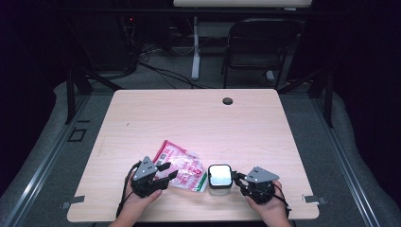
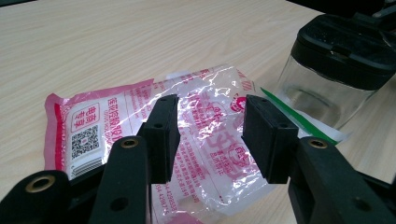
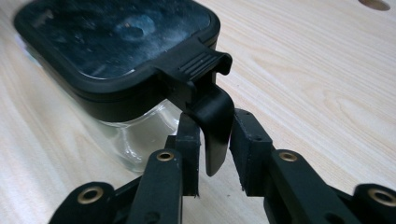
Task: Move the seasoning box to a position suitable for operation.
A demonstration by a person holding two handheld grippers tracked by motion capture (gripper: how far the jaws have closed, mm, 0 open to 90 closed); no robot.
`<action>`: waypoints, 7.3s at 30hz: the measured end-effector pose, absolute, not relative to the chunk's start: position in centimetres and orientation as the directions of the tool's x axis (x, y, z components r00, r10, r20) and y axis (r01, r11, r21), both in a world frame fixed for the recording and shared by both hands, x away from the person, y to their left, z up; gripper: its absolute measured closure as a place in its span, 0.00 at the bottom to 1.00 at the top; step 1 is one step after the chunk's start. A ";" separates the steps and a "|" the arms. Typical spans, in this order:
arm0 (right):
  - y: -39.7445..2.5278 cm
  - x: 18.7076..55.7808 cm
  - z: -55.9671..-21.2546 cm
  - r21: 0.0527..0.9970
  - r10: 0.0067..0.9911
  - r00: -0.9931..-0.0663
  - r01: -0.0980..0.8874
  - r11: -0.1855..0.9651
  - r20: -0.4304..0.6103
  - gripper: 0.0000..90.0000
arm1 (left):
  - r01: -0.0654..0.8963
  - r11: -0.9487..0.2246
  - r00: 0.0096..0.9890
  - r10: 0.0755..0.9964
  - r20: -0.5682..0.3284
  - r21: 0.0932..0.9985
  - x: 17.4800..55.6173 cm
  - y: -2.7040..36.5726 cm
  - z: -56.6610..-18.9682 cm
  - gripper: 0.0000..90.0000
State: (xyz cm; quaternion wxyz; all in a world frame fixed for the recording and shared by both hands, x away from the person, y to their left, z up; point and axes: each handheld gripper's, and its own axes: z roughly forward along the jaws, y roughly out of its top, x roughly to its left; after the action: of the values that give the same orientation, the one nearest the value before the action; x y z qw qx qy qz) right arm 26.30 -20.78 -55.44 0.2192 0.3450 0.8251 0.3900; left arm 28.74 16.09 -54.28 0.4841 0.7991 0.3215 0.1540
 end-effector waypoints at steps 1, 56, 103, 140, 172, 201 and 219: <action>-20.9 26.2 -55.3 0.801 0.740 -0.668 0.397 0.449 -0.084 0.81 | 0.369 -0.321 0.745 0.664 -0.071 0.872 28.7 16.0 -54.3 0.62; -19.7 26.5 -49.8 0.835 0.855 -0.514 0.500 0.230 0.072 0.88 | 0.368 -0.414 0.842 0.529 -0.109 0.832 29.7 8.1 -52.2 0.83; -19.9 26.6 -50.9 0.814 0.838 -0.531 0.538 0.218 0.127 0.95 | 0.359 -0.479 0.894 0.424 -0.146 0.801 28.5 6.9 -53.3 1.00; -19.2 22.9 -50.7 0.854 0.764 -0.645 0.397 0.337 -0.001 0.61 | 0.336 -0.437 0.895 0.425 -0.137 0.834 28.5 5.9 -50.6 0.99; -18.0 22.7 -51.4 0.853 0.766 -0.640 0.364 0.375 -0.063 0.61 | 0.340 -0.481 0.898 0.422 -0.127 0.808 28.3 5.2 -51.7 0.97; -18.7 22.4 -50.9 0.884 0.794 -0.607 0.353 0.306 -0.032 0.64 | 0.332 -0.479 0.900 0.419 -0.121 0.812 28.3 5.2 -51.8 1.00; -19.7 22.3 -50.4 0.869 0.796 -0.605 0.394 0.300 -0.001 0.82 | 0.332 -0.476 0.903 0.412 -0.127 0.814 28.2 5.0 -51.9 1.00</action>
State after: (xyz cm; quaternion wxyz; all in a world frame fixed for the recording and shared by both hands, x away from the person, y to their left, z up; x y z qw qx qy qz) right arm 22.32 -19.67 -50.37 0.2236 0.3842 0.7747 0.4497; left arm 28.23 5.03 -51.86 0.4637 0.8580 0.2165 0.0432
